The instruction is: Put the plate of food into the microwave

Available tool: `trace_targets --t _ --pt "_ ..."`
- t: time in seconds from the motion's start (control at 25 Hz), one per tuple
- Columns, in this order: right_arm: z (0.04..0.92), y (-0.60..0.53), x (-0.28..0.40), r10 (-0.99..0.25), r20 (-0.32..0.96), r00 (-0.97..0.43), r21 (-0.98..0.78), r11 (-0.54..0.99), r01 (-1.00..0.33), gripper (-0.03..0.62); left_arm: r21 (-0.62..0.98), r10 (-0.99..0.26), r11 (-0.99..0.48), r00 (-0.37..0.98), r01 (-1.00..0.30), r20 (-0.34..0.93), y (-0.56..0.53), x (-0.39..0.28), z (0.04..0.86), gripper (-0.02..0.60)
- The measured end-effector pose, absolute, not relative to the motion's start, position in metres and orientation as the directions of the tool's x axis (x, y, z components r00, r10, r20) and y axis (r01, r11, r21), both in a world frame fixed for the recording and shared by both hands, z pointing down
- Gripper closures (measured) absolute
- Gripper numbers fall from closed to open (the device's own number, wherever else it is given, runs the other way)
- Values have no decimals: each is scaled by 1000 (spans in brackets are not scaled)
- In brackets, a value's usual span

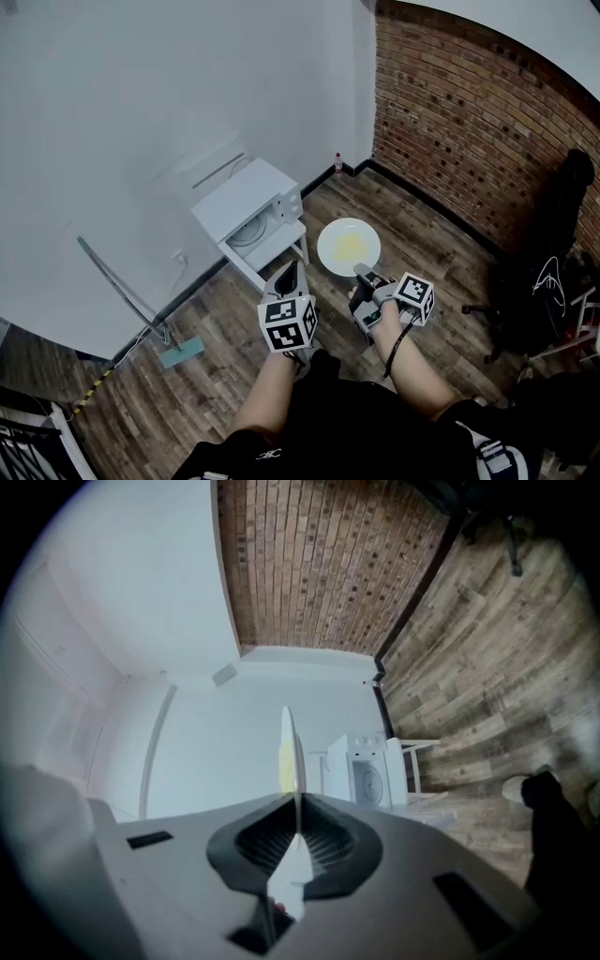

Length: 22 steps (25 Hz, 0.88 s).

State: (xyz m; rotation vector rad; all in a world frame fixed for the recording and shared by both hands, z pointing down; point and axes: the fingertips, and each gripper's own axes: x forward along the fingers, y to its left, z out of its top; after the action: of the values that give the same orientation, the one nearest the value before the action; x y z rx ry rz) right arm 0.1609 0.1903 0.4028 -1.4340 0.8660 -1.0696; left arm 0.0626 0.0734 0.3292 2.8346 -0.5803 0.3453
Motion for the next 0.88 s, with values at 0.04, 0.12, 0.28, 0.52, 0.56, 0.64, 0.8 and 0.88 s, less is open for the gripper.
trace_targets --t 0.04,0.12,0.28,0.52,0.56,0.64,0.8,0.88 --pt "403 179 171 -934 146 328 -989 -138 46 569 176 -353 -896 895 -407 271 62 72 330 584" --pt "401 155 192 -932 148 331 -989 -144 38 569 183 -348 -897 897 -403 272 38 92 331 584" --pt "393 104 227 -935 149 321 -988 -153 13 569 202 -348 -891 896 -408 275 -15 129 327 584" --pt "393 41 267 -941 157 300 -987 -163 6 569 206 -363 -882 890 -424 276 -76 164 326 584" --pt "394 31 272 -942 159 295 -986 -165 5 569 206 -368 -879 887 -429 278 -85 168 327 584" --pt "396 10 280 -945 166 281 -985 -172 3 569 211 -381 -871 881 -444 281 -106 172 329 584" --pt "400 -32 283 -957 180 229 -982 -188 -14 569 226 -416 -846 863 -483 287 -146 172 335 584" --pt "405 -47 282 -962 189 196 -981 -195 -14 569 234 -437 -829 849 -508 297 -159 168 340 584"
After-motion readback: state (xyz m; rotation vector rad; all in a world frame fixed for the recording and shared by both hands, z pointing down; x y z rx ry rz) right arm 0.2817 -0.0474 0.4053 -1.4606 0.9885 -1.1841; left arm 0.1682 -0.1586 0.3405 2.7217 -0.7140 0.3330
